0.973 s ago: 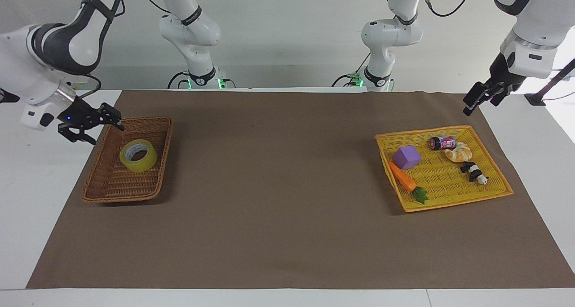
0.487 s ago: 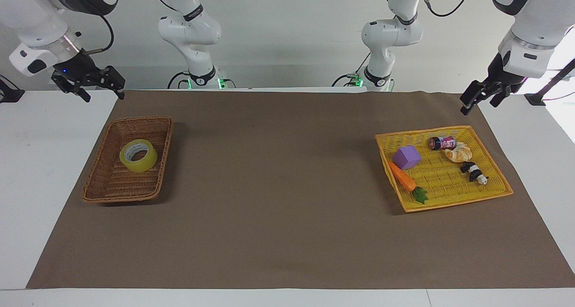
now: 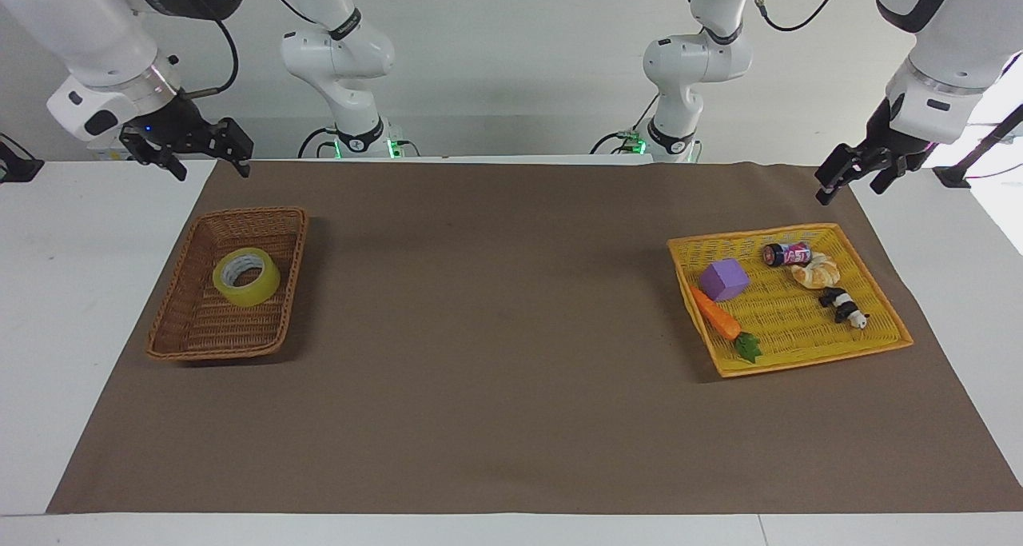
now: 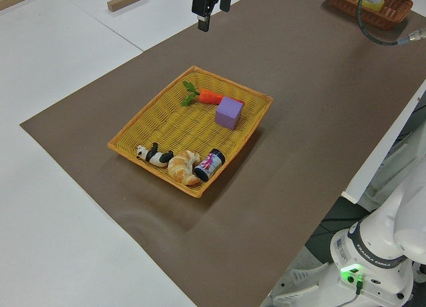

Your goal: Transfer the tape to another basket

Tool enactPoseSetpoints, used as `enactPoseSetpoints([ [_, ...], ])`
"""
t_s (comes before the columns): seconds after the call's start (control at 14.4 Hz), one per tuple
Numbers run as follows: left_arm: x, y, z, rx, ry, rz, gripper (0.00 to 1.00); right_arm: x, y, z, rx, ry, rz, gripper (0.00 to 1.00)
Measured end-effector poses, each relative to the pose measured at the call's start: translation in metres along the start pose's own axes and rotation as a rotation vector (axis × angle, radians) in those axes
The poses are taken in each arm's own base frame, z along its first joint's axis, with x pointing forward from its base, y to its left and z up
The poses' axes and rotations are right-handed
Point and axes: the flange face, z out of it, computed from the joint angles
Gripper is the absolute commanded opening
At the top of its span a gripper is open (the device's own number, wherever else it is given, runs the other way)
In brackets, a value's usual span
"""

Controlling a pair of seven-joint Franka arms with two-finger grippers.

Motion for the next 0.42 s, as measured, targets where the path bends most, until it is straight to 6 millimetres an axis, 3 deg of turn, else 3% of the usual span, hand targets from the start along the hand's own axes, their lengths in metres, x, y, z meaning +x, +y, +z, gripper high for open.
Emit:
enactPoseSetpoints([
  [0.42,0.001,-0.009,0.001,0.001,-0.004,-0.016,1.0,-0.002,0.013,0.0,0.003,-0.006,0.033,1.0],
])
